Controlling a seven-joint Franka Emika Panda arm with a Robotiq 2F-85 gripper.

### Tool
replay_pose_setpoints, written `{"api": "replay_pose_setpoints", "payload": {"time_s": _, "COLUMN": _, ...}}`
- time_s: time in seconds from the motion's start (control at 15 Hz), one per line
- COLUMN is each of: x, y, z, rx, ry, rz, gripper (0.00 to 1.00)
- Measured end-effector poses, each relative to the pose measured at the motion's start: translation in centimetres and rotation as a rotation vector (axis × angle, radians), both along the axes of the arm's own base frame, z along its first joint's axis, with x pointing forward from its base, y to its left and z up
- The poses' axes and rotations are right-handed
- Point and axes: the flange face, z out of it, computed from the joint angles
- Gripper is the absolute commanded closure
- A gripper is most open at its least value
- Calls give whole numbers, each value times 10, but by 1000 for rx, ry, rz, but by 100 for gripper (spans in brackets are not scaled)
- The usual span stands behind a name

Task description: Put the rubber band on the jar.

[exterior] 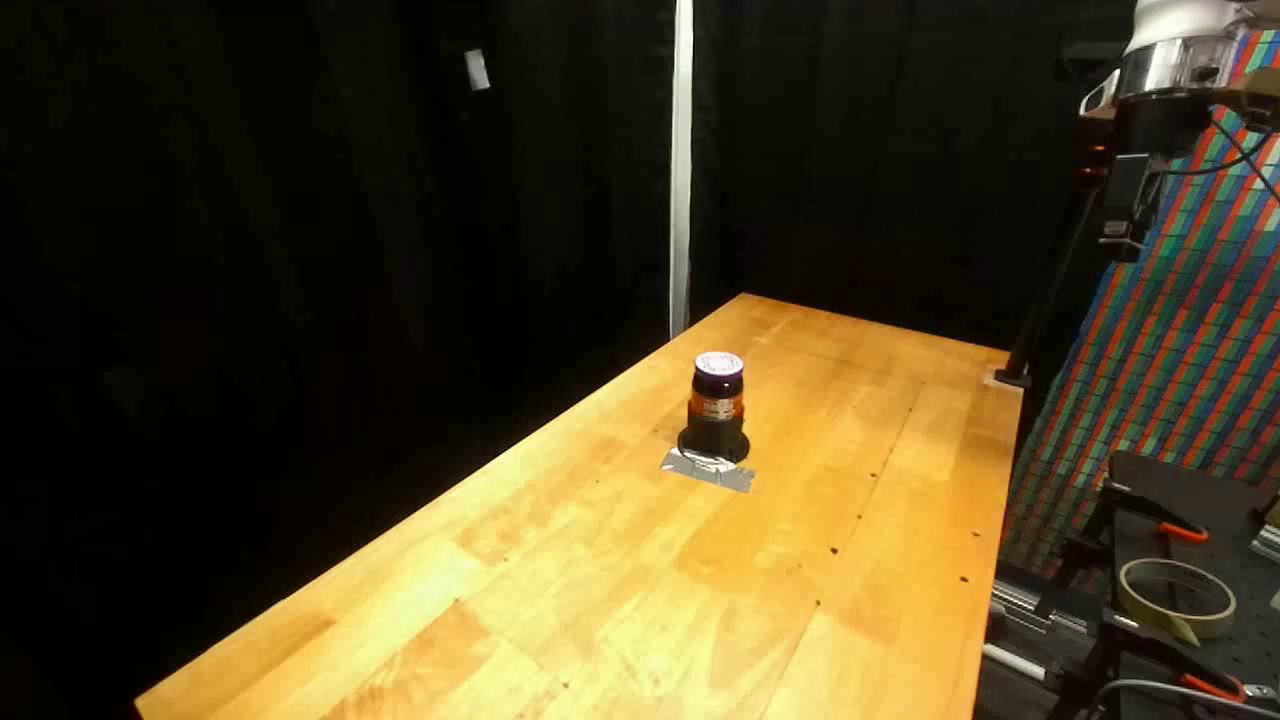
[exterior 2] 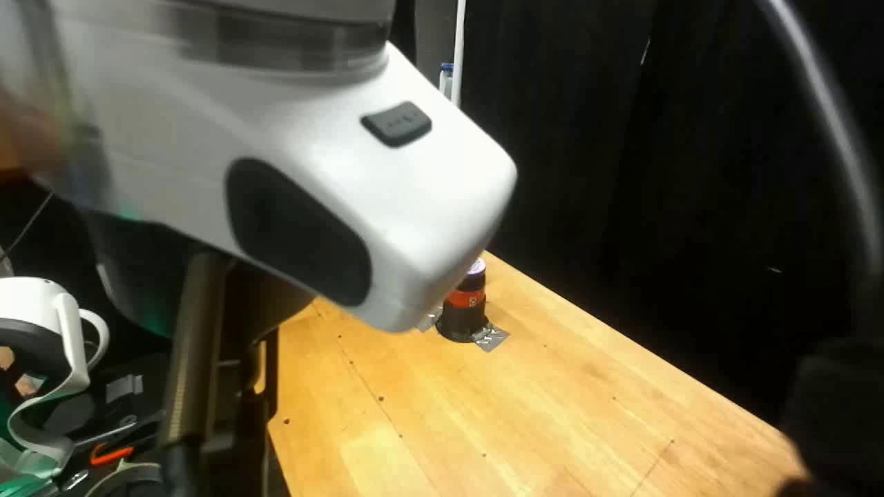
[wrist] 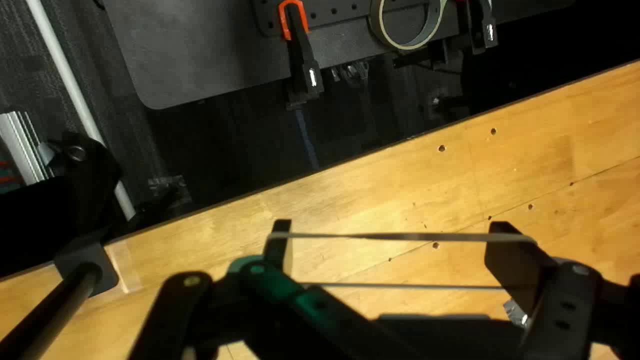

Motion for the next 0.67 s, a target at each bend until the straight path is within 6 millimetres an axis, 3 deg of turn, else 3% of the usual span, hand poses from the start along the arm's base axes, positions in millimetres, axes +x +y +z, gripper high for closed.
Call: {"api": "replay_pose_setpoints", "payload": {"time_s": 0.67, "x": 1, "y": -1, "z": 5, "rx": -4, "ry": -10, "rz": -1, "gripper": 0}}
